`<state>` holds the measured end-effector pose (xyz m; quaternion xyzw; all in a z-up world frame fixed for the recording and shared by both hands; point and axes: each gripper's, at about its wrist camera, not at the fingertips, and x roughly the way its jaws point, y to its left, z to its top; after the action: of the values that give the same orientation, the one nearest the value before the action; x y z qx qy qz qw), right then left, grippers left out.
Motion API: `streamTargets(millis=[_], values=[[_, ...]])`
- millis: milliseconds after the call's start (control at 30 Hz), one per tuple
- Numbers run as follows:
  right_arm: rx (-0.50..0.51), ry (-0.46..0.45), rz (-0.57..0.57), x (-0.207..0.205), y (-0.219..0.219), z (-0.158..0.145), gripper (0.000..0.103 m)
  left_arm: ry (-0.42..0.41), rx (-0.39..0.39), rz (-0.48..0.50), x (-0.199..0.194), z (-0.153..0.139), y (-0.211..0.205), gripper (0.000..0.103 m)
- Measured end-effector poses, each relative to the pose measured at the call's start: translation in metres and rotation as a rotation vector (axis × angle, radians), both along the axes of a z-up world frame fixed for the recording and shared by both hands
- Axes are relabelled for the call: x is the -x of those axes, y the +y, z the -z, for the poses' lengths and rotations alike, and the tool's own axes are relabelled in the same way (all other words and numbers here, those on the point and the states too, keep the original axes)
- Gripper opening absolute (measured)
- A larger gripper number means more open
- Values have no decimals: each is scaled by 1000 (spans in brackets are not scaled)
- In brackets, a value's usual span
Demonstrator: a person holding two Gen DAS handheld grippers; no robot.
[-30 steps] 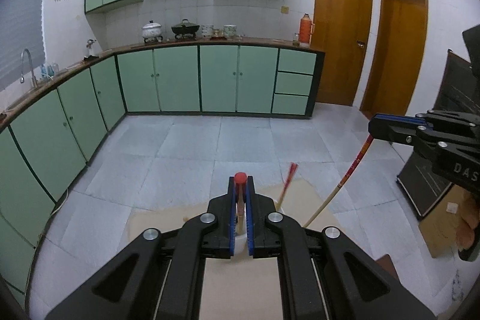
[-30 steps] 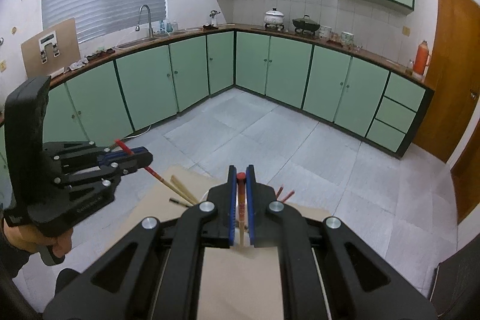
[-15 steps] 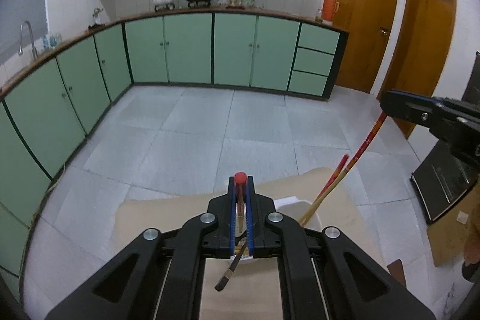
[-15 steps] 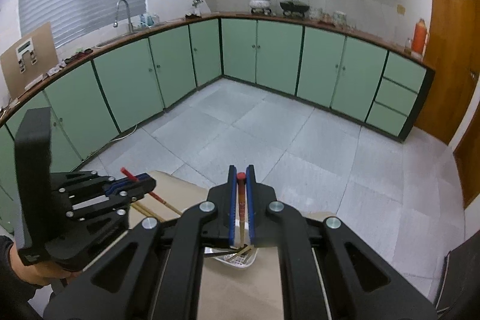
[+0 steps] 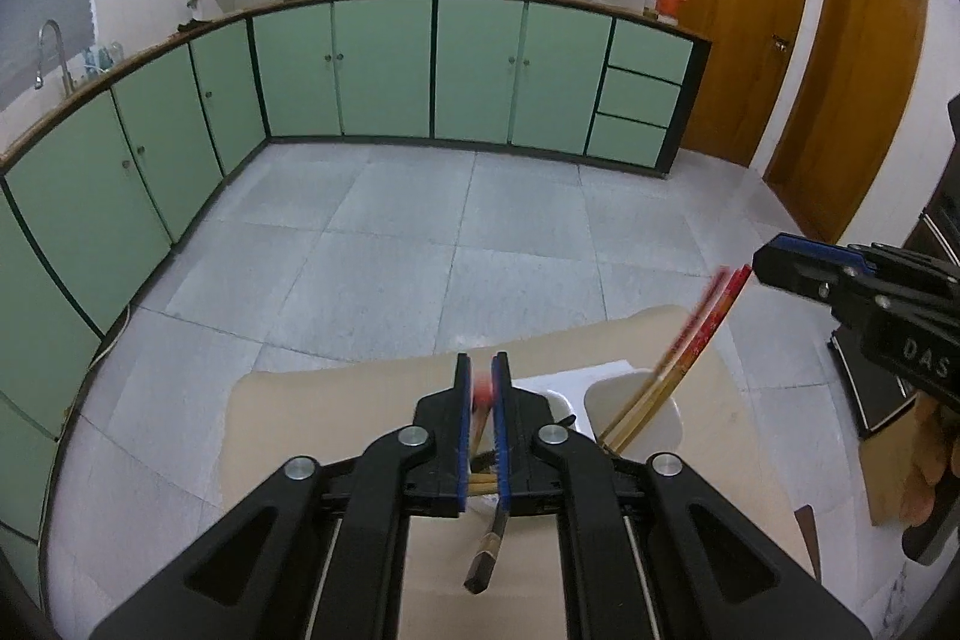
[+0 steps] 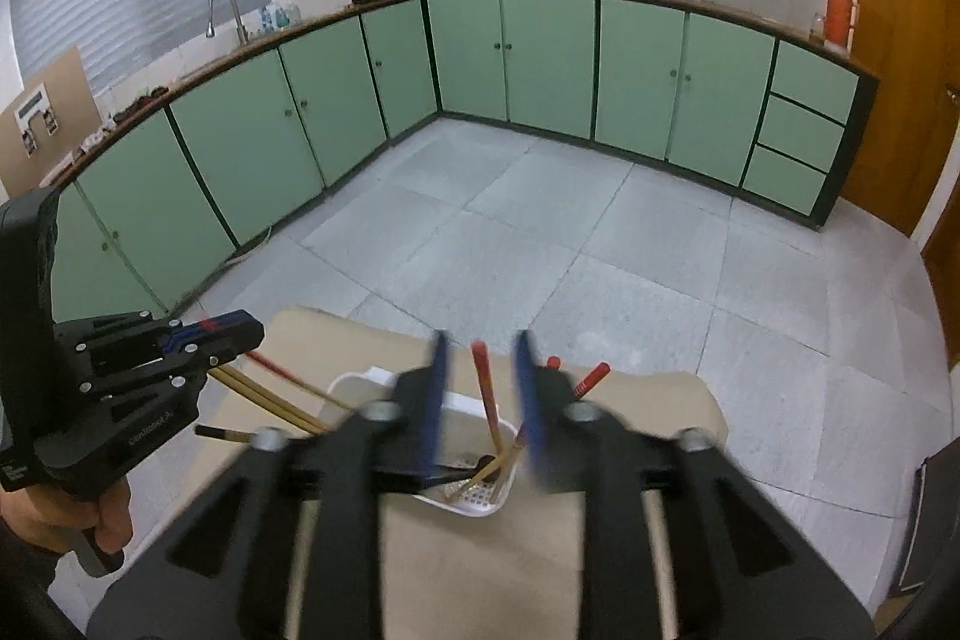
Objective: Organize utensils
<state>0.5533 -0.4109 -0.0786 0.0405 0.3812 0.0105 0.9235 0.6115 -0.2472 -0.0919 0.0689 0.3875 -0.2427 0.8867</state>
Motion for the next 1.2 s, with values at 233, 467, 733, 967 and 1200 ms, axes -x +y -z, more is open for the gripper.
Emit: streamTargets(millis=[233, 467, 733, 967, 1200], values=[[21, -87, 26, 28, -3, -21, 43, -67, 27, -14, 20, -28, 16, 53], [5, -149, 199, 79, -20, -15, 89, -122, 21, -65, 57, -41, 45, 87], [-42, -235, 233, 170, -10, 3, 97, -173, 23, -116, 121, -36, 94, 97], [123, -278, 256, 262, 48, 28, 98, -206, 44, -156, 206, -16, 132, 97], [86, -277, 161, 325, 100, 36, 98, -214, 98, -189, 286, -1, 163, 97]])
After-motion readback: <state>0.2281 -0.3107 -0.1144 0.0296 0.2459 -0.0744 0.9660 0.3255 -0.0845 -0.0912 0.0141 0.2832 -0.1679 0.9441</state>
